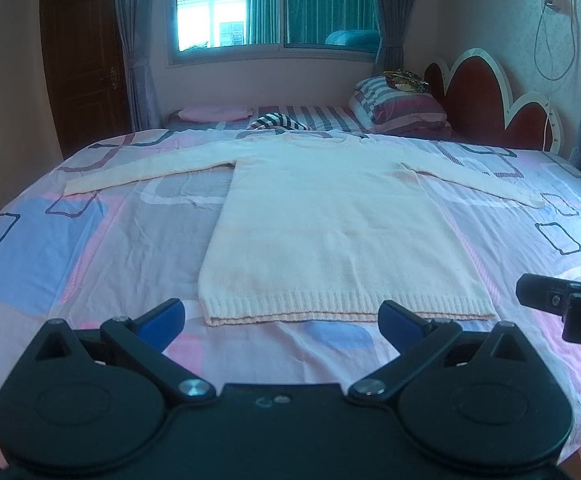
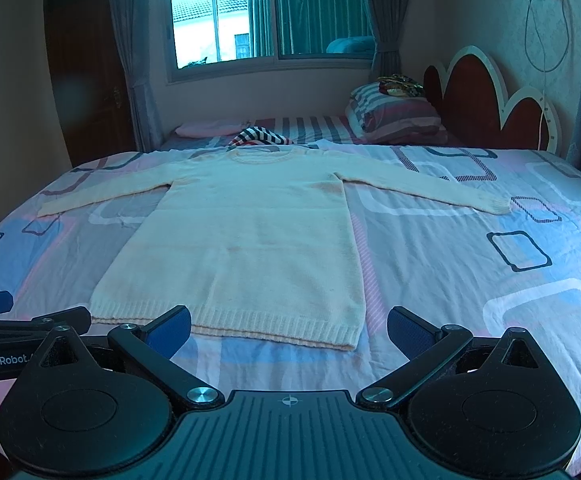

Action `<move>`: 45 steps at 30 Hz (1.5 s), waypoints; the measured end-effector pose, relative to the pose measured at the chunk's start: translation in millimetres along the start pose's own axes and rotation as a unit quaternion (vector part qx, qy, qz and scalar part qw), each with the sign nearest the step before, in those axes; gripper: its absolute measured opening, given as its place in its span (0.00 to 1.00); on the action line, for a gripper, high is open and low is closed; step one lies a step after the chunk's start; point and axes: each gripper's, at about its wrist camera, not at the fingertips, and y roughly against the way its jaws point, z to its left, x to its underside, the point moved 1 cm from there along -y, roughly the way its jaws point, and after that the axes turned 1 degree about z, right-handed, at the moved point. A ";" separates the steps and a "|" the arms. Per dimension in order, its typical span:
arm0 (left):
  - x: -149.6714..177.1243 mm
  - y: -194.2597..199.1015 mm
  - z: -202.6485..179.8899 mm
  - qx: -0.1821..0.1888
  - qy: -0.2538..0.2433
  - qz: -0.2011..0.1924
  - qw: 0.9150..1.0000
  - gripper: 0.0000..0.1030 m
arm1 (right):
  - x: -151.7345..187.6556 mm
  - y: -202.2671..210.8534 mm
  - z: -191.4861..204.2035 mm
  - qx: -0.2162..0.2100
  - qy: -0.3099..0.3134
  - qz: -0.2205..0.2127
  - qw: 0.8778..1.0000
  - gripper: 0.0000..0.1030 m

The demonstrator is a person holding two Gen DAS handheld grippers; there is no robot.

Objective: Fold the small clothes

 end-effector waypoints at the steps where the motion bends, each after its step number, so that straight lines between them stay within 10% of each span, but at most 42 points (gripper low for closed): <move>1: 0.0 0.1 -0.1 0.000 0.000 0.000 1.000 0.99 | 0.0 -0.2 0.0 0.000 0.000 0.000 1.000 1.00; 45: -39.8 -42.2 -16.0 0.052 -0.014 -0.024 0.998 0.99 | -30.2 -21.3 -32.7 0.051 -0.036 -0.013 0.998 1.00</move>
